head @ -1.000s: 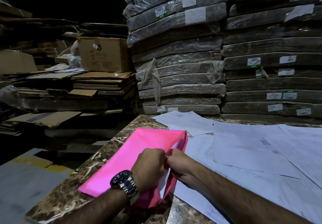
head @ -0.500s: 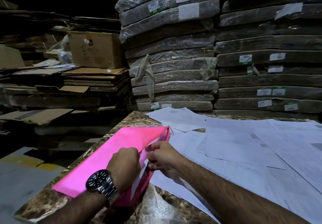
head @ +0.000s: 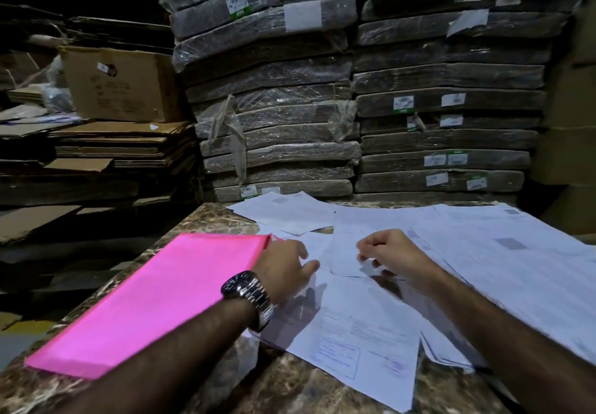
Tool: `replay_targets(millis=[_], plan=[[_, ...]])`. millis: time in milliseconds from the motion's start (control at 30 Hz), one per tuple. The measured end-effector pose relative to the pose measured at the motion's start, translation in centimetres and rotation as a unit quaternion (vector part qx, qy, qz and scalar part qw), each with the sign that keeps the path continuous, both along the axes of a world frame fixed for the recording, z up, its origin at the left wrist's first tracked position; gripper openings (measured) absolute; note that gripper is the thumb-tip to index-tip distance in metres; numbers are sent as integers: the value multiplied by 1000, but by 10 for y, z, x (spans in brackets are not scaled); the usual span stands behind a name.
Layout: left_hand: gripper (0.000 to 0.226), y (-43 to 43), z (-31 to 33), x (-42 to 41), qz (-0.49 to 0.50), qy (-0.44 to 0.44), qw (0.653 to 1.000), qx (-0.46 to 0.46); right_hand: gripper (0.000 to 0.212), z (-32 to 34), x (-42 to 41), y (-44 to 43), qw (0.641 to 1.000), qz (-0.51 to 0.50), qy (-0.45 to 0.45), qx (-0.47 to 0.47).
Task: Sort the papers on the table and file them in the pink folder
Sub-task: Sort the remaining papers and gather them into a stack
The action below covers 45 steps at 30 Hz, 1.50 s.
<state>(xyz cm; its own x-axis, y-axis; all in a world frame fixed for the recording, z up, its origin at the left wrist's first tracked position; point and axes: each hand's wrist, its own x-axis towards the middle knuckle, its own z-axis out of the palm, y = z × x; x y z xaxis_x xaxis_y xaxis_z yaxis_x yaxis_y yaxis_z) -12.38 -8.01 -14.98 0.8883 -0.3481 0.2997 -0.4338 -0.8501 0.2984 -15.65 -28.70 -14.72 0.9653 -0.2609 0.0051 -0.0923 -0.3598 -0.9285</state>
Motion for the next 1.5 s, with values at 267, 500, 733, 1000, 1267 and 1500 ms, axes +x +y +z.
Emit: replay_targets(millis=[267,500,733,1000,1267,1500], plan=[[35,-76,-6,41,45,91,989,107,14,-19,10,-64,970,-95,25,-220],[54,-99,5,67,54,180,982,35,21,-20,14,-67,973,-96,34,-206],[53,-101,9,81,65,262,962,-43,17,-22,12,-69,979,-89,26,-184],[20,-85,8,76,15,421,842,-337,16,-20,13,-76,978,-182,-18,-100],[23,-28,25,61,7,432,795,-425,18,-9,1,-67,979,-162,21,122],[21,15,22,26,-40,444,834,-325,25,-4,-11,-56,980,-9,48,192]])
